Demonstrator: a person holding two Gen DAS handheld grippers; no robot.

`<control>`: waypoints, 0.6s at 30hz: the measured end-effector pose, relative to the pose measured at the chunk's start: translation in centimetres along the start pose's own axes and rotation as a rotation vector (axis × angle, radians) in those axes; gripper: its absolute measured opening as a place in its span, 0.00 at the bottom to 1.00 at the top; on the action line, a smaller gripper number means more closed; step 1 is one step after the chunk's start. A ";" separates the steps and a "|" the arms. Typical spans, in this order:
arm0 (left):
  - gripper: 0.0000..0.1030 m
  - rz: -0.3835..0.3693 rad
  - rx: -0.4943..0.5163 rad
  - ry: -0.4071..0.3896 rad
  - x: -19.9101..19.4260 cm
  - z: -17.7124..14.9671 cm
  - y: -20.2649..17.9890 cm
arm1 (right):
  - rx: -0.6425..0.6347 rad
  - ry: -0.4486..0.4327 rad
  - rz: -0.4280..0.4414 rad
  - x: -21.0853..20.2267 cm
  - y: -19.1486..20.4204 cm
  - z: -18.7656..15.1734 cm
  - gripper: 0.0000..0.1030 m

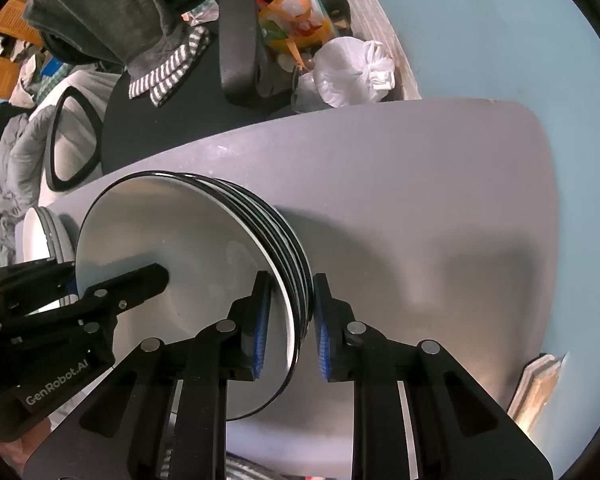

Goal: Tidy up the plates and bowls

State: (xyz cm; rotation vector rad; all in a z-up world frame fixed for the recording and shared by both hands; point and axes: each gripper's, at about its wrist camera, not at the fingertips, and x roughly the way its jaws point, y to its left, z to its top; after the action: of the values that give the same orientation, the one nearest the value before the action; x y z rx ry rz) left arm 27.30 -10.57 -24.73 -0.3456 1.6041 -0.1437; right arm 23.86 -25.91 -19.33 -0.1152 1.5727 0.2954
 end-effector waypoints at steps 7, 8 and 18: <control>0.18 0.026 -0.001 0.018 -0.1 -0.5 0.5 | 0.010 0.031 0.022 0.5 0.3 -0.5 0.19; 0.18 0.029 0.000 0.019 -0.1 -0.6 0.5 | 0.012 0.035 0.025 0.5 0.4 -0.6 0.19; 0.18 0.027 -0.040 0.002 -1.6 -1.9 2.7 | -0.016 0.041 0.033 -0.1 2.8 -0.9 0.18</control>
State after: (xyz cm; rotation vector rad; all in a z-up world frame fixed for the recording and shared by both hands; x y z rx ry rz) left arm 25.12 -7.73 -23.84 -0.3546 1.6145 -0.0906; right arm 22.28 -23.51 -18.94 -0.1081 1.6143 0.3338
